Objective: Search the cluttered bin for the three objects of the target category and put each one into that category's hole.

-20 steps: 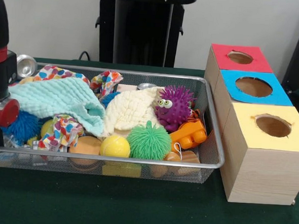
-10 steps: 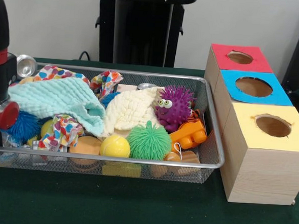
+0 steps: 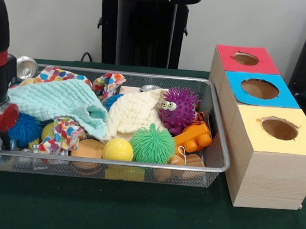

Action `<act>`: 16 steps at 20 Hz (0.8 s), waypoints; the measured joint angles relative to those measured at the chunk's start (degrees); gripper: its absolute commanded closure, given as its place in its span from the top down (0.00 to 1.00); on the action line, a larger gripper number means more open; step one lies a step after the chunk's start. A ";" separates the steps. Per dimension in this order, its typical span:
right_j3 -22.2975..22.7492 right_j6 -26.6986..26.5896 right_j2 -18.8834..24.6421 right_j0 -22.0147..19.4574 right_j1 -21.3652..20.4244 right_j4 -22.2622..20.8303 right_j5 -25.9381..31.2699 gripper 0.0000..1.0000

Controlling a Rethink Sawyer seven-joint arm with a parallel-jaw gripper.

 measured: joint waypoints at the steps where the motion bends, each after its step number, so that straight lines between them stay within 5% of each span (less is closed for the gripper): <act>1: 0.02 0.00 0.02 0.02 0.01 -0.14 0.00 1.00; 16: 0.40 0.00 0.10 0.64 -0.25 -0.62 0.01 1.00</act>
